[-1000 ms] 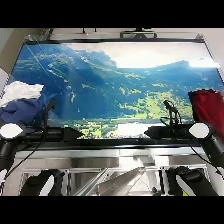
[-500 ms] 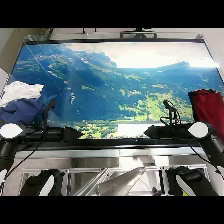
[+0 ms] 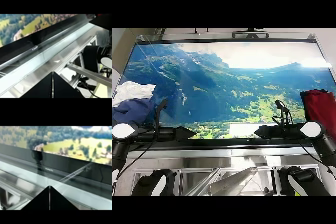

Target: Fold the shirts.

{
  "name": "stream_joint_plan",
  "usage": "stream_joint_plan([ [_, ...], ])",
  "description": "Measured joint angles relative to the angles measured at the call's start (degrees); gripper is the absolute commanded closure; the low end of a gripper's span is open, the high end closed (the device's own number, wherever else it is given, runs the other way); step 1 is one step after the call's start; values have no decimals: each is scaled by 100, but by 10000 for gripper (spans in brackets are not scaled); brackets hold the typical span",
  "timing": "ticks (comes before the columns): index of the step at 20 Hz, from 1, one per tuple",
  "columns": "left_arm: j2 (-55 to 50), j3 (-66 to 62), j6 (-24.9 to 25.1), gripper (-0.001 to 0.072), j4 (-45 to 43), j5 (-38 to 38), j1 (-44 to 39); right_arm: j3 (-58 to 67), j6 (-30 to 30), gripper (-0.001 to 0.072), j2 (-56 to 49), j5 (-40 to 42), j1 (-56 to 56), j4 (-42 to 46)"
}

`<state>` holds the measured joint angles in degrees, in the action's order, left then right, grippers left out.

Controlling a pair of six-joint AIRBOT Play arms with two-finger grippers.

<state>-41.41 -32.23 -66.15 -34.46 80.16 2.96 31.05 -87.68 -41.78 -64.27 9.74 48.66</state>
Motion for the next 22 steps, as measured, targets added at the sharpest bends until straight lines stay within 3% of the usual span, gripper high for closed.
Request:
stream_joint_plan([
  [3, -105, -323, 2, 677, -195, -199, 289, 0, 4, 691, 0, 96, 0, -264],
  [4, -234, -612, 4, 615, -372, -243, 540, 0, 33, 686, 0, 142, 0, -367],
  [5, -409, -957, 22, 321, -592, -297, 833, 0, 83, 657, 0, 197, 0, -466],
  [6, -654, -1366, 63, -5, -894, -341, 1174, 0, 146, 405, -2, 267, 0, -549],
  [7, -938, -1768, 85, -7, -1167, -422, 1502, 0, 195, 171, -4, 326, 0, -608],
  [8, -1287, -2194, 114, -7, -1449, -546, 1864, 0, 227, 127, -9, 393, 0, -651],
  [14, -4035, -4712, 225, -6, -2135, -1147, 3617, 0, 330, 127, -22, 1021, 0, -765],
  [18, -5792, -6238, 262, -6, -2264, -1056, 4157, 0, 354, 127, -129, 1582, 0, -778],
  [22, -6767, -7368, 214, -6, -2551, -855, 4444, 0, 367, 128, -348, 1816, 0, -785],
])
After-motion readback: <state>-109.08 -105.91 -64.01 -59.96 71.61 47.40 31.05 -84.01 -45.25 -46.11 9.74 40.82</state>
